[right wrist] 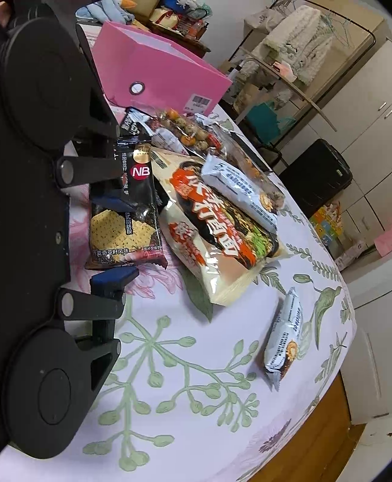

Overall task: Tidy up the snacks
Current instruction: 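Grasp the black NB cracker pack with the right gripper, then carry the black cracker pack into the pink box and release it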

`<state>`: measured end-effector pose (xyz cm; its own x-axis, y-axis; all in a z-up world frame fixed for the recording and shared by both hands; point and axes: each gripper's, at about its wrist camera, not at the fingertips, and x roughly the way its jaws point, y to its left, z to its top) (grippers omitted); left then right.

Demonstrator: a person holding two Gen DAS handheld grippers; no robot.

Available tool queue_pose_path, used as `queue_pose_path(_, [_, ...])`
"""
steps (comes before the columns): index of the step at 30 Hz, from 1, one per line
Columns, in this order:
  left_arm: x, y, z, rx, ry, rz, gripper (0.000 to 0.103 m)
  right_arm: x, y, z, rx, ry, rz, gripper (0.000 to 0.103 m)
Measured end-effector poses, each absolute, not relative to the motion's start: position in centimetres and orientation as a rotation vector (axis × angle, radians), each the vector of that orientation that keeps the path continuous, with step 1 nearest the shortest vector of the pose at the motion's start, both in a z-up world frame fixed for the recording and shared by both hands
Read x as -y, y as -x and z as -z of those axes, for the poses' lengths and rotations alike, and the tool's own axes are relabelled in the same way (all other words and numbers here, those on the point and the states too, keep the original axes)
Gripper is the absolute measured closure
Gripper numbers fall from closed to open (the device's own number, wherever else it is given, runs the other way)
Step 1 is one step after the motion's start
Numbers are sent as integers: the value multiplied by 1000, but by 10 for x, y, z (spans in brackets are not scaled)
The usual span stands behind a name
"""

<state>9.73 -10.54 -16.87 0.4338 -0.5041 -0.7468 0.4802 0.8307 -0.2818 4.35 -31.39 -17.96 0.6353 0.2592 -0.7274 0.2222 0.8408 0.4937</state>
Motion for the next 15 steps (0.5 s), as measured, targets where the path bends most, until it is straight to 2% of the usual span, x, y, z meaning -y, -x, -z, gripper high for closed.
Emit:
queue_pose_path(3, [100,-91,160,-939,20,608,57,311,-38,177,-921,-613,-44,57])
queue_pose_path(8, [88,-74,146,-921,-28,622,53,295,-31,169,-983,-590,-88,50])
queue_pose_path(15, [68,-57,137,-983,-61,622,53,267,-25,152,-1049,-497,-119,48])
